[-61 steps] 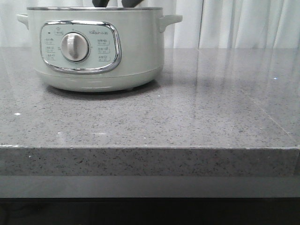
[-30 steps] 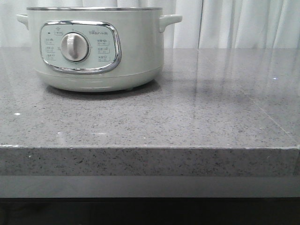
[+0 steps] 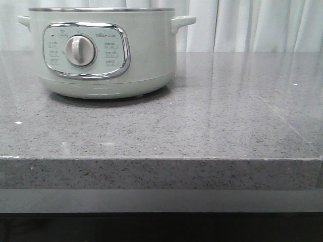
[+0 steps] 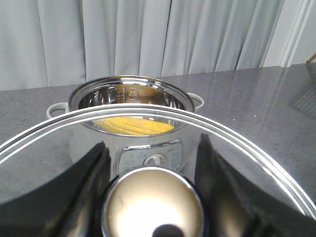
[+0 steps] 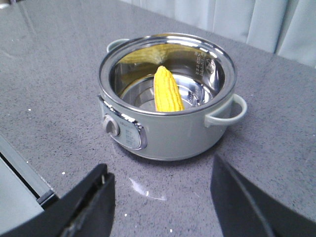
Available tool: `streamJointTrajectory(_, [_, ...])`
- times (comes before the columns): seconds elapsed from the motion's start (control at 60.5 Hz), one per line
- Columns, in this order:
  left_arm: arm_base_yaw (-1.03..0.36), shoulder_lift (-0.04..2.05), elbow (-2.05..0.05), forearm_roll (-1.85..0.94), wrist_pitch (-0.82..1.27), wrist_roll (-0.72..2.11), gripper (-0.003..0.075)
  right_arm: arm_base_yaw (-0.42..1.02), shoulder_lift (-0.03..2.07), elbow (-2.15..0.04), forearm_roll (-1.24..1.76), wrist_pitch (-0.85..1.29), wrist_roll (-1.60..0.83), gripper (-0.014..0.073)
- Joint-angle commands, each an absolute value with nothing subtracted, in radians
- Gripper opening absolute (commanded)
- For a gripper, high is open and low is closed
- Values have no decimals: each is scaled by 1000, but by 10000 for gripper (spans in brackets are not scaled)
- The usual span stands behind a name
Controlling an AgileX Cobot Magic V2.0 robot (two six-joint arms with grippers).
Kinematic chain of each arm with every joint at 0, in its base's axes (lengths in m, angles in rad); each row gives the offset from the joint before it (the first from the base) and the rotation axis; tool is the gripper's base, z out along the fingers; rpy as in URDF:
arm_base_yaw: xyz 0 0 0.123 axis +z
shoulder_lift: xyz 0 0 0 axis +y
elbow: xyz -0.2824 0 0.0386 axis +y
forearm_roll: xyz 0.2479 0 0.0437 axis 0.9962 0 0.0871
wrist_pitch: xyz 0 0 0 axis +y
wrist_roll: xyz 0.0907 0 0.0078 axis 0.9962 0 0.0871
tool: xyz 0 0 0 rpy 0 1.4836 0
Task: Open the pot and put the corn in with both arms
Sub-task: 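Lower the corn into the pot and open the right gripper, then lower the glass lid onto the pot with the left gripper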
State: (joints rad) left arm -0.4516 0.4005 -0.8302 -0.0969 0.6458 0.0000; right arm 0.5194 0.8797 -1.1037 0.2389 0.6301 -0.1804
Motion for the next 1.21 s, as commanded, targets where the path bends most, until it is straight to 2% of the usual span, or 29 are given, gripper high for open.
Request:
streamJointTrajectory(0.0, [-458,405,-869,-110,506,0,239,513,787,-1057,243,529,-184,444])
streamJointTrajectory(0.116, [-458,405,-869,-110,506,0,239,513,661,-958,243,523,-184,444])
streamJointTrajectory(0.281, [-458,405,-869,-110,506,0,239,513,591,-900,244,511,-184,444])
streamJointTrajectory(1.189, [-458,405,-869,-110,481,0,239,513,590,-897,244,520,-184,444])
